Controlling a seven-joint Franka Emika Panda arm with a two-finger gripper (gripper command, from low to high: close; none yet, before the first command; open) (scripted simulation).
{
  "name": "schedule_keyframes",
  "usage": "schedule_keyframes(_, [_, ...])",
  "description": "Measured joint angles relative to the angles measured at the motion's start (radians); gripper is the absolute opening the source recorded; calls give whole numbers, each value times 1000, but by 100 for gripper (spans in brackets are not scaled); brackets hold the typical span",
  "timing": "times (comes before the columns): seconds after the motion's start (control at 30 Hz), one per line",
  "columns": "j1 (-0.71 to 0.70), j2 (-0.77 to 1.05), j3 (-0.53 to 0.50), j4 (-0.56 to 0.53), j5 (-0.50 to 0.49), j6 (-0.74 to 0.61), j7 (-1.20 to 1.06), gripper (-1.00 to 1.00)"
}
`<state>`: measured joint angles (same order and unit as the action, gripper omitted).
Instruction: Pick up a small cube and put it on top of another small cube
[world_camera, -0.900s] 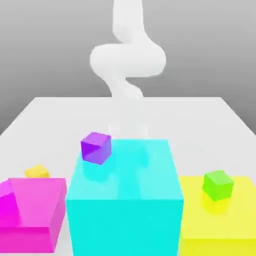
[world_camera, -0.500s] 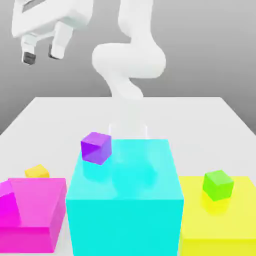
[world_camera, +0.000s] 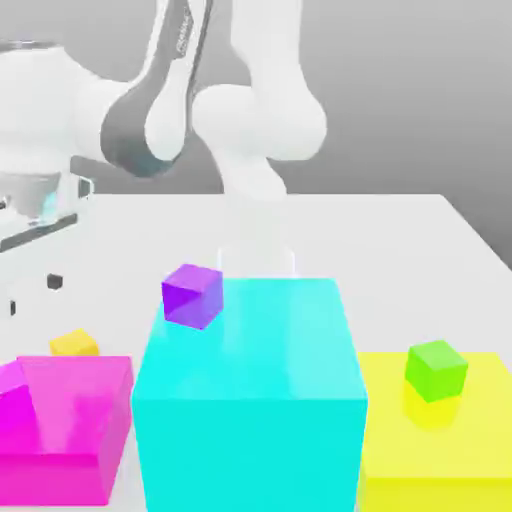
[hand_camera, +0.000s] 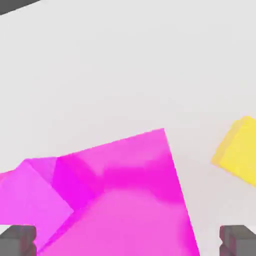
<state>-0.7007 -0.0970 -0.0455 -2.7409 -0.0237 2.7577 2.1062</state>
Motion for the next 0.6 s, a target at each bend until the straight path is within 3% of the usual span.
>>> schedule_keyframes(0.13, [-79,95,-35,-59,22,62,158,0])
schedule_keyframes(0.37, [-115,337,12,-35,88,258,150,0])
schedule_keyframes(0.4, [-121,362,18,-31,91,279,148,-100])
schedule_keyframes(0.6, [-124,375,22,-29,92,292,147,-100])
